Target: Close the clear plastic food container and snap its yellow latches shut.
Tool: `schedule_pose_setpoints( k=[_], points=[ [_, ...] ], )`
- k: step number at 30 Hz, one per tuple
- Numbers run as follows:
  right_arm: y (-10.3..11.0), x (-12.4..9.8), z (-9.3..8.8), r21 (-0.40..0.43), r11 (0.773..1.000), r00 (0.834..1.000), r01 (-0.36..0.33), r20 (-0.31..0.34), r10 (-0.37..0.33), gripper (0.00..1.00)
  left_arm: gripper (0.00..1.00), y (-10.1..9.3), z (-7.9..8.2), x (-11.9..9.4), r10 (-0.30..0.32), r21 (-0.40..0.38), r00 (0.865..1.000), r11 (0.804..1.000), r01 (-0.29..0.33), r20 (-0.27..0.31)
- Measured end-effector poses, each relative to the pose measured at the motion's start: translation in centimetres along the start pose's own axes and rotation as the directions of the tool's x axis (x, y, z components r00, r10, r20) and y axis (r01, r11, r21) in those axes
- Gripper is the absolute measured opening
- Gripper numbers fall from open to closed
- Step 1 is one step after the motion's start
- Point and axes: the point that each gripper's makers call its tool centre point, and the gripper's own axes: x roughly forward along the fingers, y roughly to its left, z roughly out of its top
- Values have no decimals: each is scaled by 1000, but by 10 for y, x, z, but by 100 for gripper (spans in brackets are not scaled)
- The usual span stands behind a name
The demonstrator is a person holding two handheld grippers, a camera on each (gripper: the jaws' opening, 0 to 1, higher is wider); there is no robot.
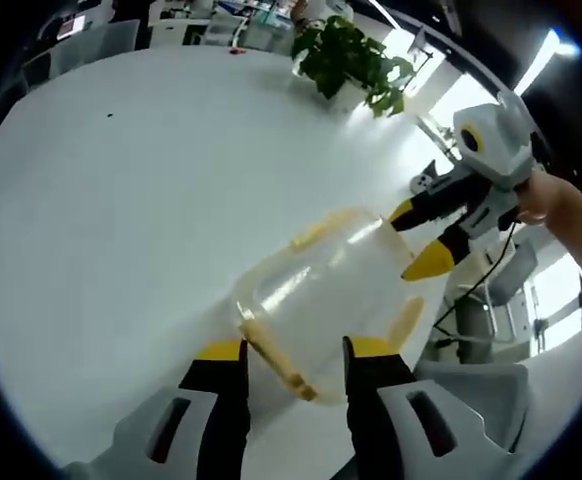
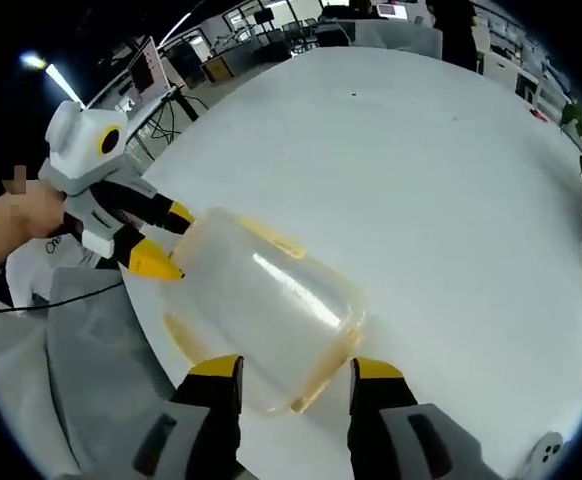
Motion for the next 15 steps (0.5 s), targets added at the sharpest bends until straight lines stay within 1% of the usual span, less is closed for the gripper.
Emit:
schedule_pose_setpoints(
  k=[1,3,6,9,15],
  points=[
    [0,0,0,2,1000,1000,0,-1,0,42,36,0,-1,0,-2,3,1000,1000,2,-3],
    [4,0,-1,18,999,1000,-26,-3,26,43,34,-2,-3,-2,-12,6,1000,1000,13,-8],
    [6,-4,5,16,1000,999,-25,21,24,45,36,-2,-3,-4,-15,15,1000,1000,15,-7],
    [6,-8,11,12,1000,999,-17,34,17,45,38,-4,1,-8,-27,28,1000,999,26,7],
    [3,-15,19,-6,1000,998,-1,55,1,42,40,-7,6,-16,-40,47,999,998,38,28]
  ],
)
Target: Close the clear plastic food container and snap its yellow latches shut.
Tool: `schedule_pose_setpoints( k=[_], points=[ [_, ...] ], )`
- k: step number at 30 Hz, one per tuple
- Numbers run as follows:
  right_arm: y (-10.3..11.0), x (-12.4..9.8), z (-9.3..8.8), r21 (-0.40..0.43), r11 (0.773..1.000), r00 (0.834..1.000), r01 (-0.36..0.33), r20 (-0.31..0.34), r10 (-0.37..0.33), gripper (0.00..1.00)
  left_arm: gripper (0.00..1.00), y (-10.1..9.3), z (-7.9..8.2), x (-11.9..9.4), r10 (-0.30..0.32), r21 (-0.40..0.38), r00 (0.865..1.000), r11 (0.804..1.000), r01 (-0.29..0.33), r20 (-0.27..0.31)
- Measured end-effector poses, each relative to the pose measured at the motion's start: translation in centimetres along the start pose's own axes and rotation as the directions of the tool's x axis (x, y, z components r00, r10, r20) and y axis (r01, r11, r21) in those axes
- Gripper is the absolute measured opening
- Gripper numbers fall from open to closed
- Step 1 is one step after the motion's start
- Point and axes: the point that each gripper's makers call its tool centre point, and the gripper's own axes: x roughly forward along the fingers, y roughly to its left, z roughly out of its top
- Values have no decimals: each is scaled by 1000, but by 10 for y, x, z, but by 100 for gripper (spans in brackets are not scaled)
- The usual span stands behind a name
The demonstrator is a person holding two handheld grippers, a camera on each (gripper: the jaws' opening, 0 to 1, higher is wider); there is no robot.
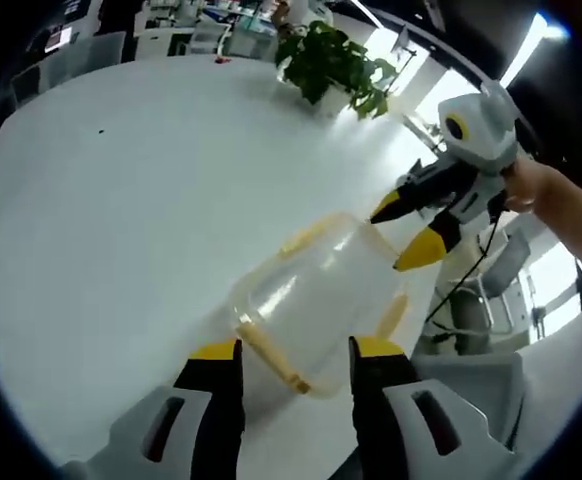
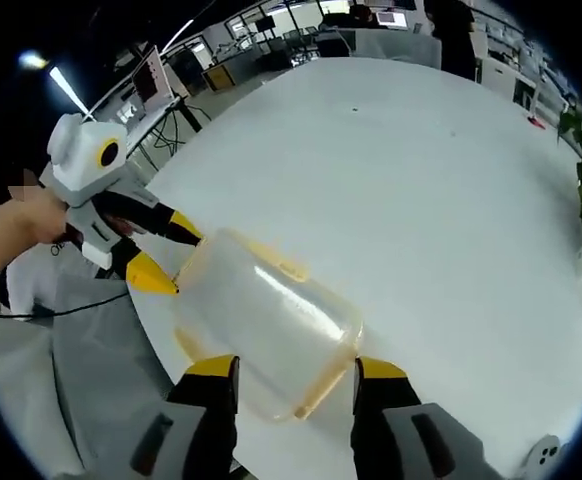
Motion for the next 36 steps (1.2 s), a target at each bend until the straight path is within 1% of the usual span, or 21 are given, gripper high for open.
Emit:
schedule_pose_setpoints(
  k=[2,4,7,8,11,16,18,20,21,23,24,26,28,30,32,33,35,36],
  points=[
    [-1,-1,1,-16,1000,1000,9,7,-9,42,41,-1,1,-2,-1,20,1000,1000,1,5],
    [-2,-2,3,-29,999,1000,20,18,-20,42,40,-3,5,-5,-7,42,1000,999,6,27],
    [-2,-4,9,-95,995,998,42,49,-38,39,41,-7,8,-7,-18,78,999,997,15,38],
    [-2,-5,8,-111,993,998,49,43,-44,39,42,-7,9,-7,-18,86,999,996,14,41],
    [1,-5,11,-178,982,998,58,48,-50,44,44,-10,11,-8,-26,110,999,994,21,48],
    [10,-7,13,-229,972,998,50,53,-39,43,44,-18,17,-12,-43,191,997,981,29,69],
    [11,-7,15,-244,968,997,54,58,-41,43,45,-21,18,-13,-46,205,997,978,31,68],
    [13,-7,16,-258,965,997,52,60,-38,44,45,-23,19,-14,-51,244,996,969,33,69],
    [16,-7,16,-268,962,998,46,59,-31,43,45,-24,20,-15,-50,284,997,958,29,67],
    [20,-7,16,-279,960,998,37,58,-22,43,46,-28,21,-16,-64,331,996,943,40,62],
    [24,-6,16,-296,955,998,33,59,-16,43,46,-31,21,-16,-77,343,995,938,51,63],
    [28,-6,17,-326,945,998,30,64,-9,43,46,-33,20,-16,-81,348,995,936,58,50],
    [32,-5,19,-336,942,998,21,68,2,41,46,-33,20,-16,-74,376,996,925,53,43],
    [34,-5,21,-356,934,997,24,73,2,40,45,-32,20,-15,-72,393,997,918,51,39],
    [36,-5,22,-359,933,997,20,74,7,40,45,-33,20,-15,-72,402,997,914,52,36],
    [37,-6,23,-370,929,997,18,79,12,39,44,-33,19,-15,-72,411,997,910,54,28],
    [39,-7,24,-381,924,996,17,83,15,38,42,-33,18,-14,-59,437,998,898,50,7],
    [39,-7,24,-390,921,996,15,86,21,38,41,-33,17,-14,-57,461,998,886,51,-1]
  ],
)
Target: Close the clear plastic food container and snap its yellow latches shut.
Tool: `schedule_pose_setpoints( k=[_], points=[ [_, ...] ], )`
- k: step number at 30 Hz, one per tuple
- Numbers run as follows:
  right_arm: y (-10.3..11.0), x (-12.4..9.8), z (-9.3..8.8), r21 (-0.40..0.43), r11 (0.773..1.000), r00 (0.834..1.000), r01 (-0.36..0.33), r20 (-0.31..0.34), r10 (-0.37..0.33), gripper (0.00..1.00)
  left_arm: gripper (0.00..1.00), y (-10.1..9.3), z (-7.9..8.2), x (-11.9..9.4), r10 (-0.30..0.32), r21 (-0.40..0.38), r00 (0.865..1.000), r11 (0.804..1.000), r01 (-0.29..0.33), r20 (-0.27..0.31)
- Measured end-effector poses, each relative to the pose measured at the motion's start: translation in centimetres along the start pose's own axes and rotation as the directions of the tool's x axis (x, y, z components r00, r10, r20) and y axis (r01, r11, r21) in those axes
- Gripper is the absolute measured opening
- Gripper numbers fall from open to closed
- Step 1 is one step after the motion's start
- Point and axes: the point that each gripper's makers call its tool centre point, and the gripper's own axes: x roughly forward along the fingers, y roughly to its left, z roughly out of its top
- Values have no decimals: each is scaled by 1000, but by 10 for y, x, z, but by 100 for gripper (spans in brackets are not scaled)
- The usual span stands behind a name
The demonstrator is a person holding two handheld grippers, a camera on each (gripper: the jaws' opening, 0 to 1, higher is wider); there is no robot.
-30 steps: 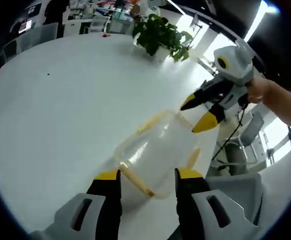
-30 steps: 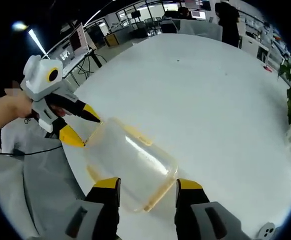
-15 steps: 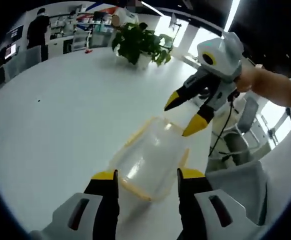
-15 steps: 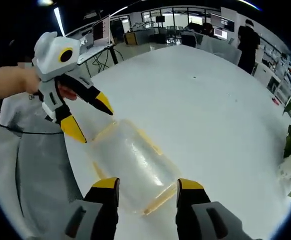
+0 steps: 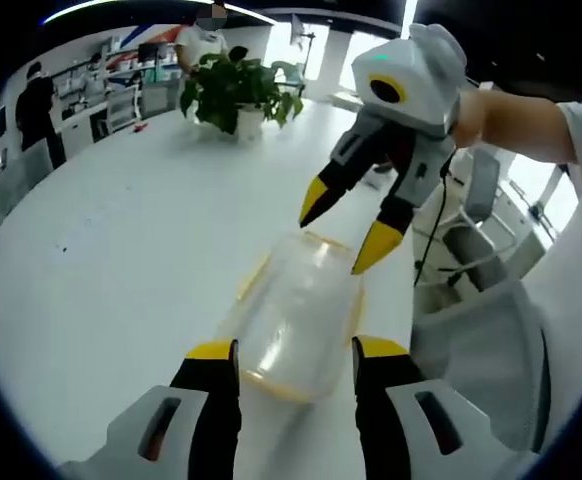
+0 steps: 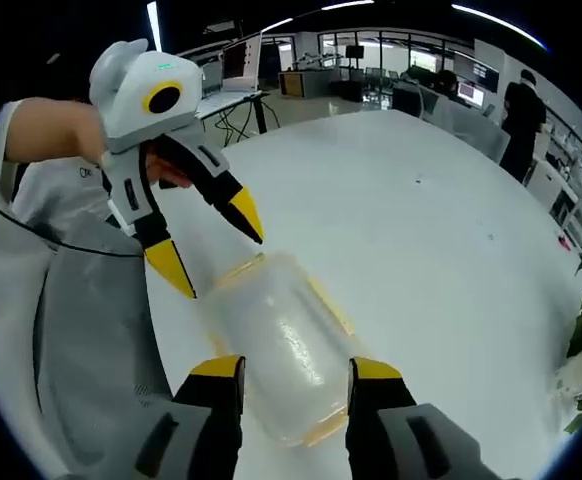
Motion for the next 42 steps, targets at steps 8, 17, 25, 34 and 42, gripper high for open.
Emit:
schedule_pose_setpoints(
  k=[8,17,25,34,42],
  points=[
    [2,-1,2,-54,999,1000,-6,8,6,33,41,-7,4,3,-13,78,1000,997,15,-23],
    [4,1,3,-114,993,1000,-17,9,19,27,36,-19,6,10,-47,188,998,981,56,-49],
    [4,6,7,-148,989,999,-33,7,34,23,30,-22,8,20,-49,223,997,973,62,-62],
    [0,15,13,-202,978,999,-47,0,48,17,21,-29,13,29,-77,249,995,965,89,-59],
    [0,22,16,-230,971,998,-63,-10,62,16,19,-34,17,36,-80,272,996,958,90,-45]
  ],
)
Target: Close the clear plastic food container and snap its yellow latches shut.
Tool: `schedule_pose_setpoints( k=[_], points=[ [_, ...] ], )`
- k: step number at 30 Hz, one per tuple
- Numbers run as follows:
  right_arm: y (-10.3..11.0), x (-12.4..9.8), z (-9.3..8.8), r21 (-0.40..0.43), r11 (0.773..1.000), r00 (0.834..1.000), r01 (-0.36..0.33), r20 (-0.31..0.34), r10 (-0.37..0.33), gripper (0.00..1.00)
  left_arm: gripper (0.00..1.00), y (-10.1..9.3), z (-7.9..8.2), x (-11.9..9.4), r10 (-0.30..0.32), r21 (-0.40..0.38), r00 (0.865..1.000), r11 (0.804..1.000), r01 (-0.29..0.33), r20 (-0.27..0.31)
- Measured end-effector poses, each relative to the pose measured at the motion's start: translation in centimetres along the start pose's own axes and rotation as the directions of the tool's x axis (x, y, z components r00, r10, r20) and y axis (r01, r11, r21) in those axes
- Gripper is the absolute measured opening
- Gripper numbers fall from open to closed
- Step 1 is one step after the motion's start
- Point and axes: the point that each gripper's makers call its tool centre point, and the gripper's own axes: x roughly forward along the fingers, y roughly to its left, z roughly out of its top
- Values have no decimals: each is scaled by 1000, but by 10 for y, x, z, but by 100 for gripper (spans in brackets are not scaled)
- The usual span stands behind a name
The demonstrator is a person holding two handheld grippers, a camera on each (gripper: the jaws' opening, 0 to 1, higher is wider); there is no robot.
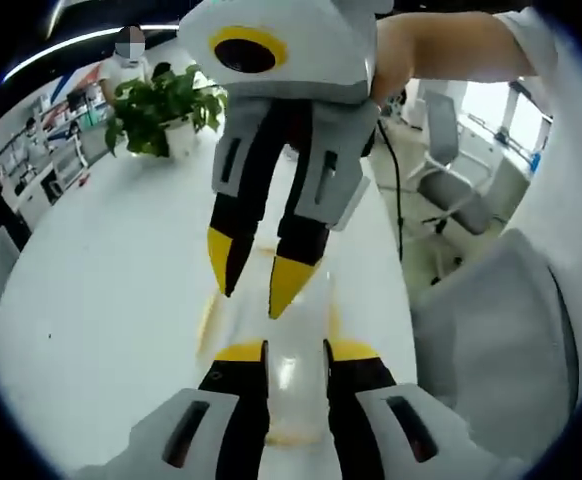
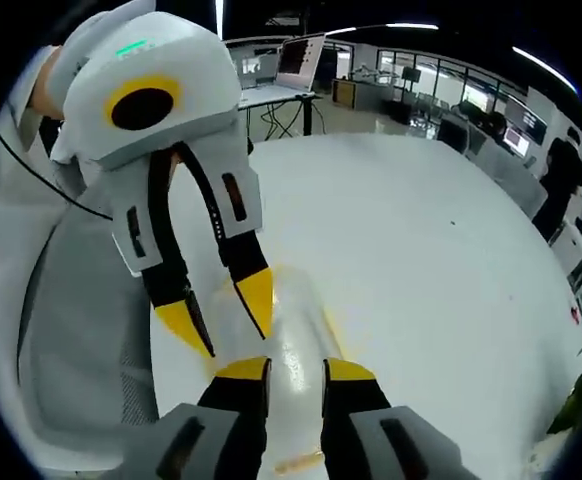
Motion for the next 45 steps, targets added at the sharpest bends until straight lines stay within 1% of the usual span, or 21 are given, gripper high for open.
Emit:
schedule_pose_setpoints(
  k=[6,11,16,21,25,29,33,40,45],
  points=[
    [-3,3,0,-14,1000,1000,-6,-4,6,16,14,-5,0,6,-16,4,1000,1000,16,6],
    [-1,7,0,-33,999,1000,-19,-13,19,16,13,-6,3,9,-18,8,1000,1000,18,12],
    [-4,11,-2,-43,999,999,-23,-23,22,17,12,-7,2,13,-17,12,1000,1000,16,12],
    [-5,13,-1,-55,998,999,-29,-28,28,19,15,-13,2,16,-29,23,1000,999,28,9],
    [-7,15,-2,-52,998,999,-33,-38,31,23,19,-16,0,17,-32,22,999,999,32,1],
    [-9,17,-3,-52,998,999,-35,-38,33,25,26,-19,-3,17,-35,32,999,999,35,-9],
    [-12,18,-3,-55,998,999,-34,-40,32,27,26,-20,-3,16,-31,52,1000,998,31,-7],
    [-15,21,-3,-59,998,998,-39,-48,36,28,26,-23,-1,17,-35,59,999,998,35,6],
    [-17,23,-3,-55,997,998,-46,-51,43,32,26,-23,1,18,-33,57,999,998,32,14]
  ],
)
